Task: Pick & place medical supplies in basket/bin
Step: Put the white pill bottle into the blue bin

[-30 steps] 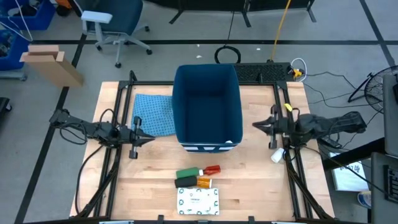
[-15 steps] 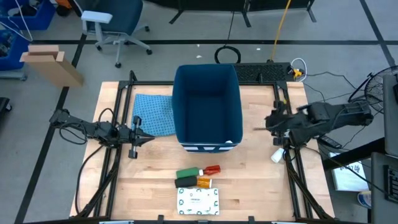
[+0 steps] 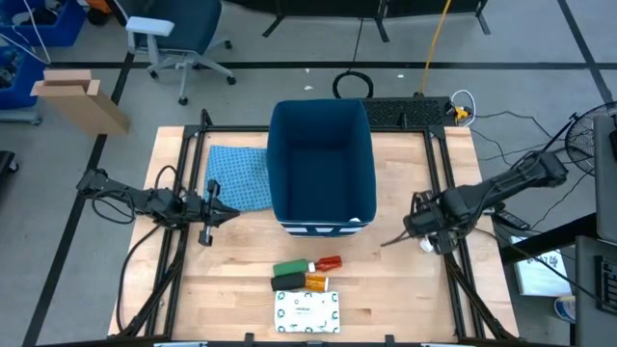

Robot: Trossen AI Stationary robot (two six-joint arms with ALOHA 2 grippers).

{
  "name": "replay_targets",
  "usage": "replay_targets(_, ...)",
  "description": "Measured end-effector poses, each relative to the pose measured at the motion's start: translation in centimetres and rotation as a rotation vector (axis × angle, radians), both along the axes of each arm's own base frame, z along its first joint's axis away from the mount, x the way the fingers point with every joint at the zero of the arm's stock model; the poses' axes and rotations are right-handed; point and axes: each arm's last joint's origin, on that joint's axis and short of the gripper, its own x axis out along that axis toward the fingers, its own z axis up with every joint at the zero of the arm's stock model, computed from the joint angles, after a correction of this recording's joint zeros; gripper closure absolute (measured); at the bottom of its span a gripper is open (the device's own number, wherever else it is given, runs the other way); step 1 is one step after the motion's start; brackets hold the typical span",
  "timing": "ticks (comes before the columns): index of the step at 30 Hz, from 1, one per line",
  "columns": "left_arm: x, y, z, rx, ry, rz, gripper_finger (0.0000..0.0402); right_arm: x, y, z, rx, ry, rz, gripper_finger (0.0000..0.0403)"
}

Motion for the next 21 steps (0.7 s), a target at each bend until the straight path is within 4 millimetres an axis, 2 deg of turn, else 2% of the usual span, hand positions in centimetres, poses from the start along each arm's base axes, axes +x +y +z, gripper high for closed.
replay_targets(7,0.0,0.0,0.0,0.003,-0.004,0.001,0.0369,-0.4,1.5,-0.4,0.024,0.032,0.098,0.0132)
replay_targets(15,0.0,0.0,0.1,0.002,-0.007,0.001,0.0369,-1.3,2.1,-3.5,0.059,0.06,0.108,0.0132)
replay_targets(21,0.0,0.0,0.1,0.002,-0.008,0.001,0.0369,-1.2,2.3,-3.6,0.076,0.055,0.039,0.0132)
